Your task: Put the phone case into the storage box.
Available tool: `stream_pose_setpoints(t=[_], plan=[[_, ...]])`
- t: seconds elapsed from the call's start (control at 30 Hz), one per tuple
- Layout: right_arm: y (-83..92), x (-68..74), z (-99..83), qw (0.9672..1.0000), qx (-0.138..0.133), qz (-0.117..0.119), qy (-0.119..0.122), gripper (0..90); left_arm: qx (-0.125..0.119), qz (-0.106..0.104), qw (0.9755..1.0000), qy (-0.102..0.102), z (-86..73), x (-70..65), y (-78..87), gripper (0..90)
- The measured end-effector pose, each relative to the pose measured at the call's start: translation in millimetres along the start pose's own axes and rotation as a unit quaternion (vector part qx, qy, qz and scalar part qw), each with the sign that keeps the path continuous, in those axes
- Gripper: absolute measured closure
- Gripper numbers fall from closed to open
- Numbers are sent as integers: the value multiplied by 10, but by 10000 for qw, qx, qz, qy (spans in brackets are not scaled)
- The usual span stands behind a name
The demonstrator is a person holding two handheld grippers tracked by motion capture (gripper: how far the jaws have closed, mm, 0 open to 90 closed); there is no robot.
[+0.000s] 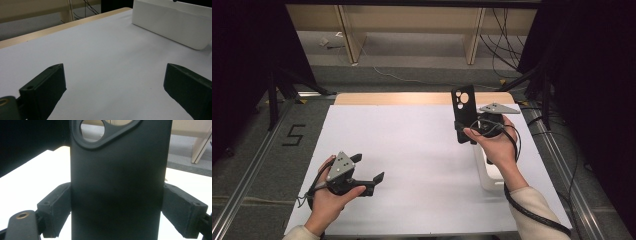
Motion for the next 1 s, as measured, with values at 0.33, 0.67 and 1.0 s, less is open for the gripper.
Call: stream_pose_setpoints(t=[0.33, 0.67, 1.0], plan=[[49, -110, 19, 9999, -68, -104, -116, 157, -1, 4, 10000, -5, 0, 3, 2, 38], [89, -205, 29, 9995, -112, -220, -204, 157, -5, 6, 10000, 10, 0, 2, 2, 38], [127, -305, 30, 9989, -158, -363, -246, 157, -8, 14, 10000, 8, 2, 3, 4, 37]])
Point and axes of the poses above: each handheld gripper's, and its own axes: y roughly backward along the jaws, z roughly out of its top, x roughly to its left, the point moved 6 cm from there along -y, roughly forward along the jaws, and after that the axes turned 4 degrees about y, right-handed, at the moved point
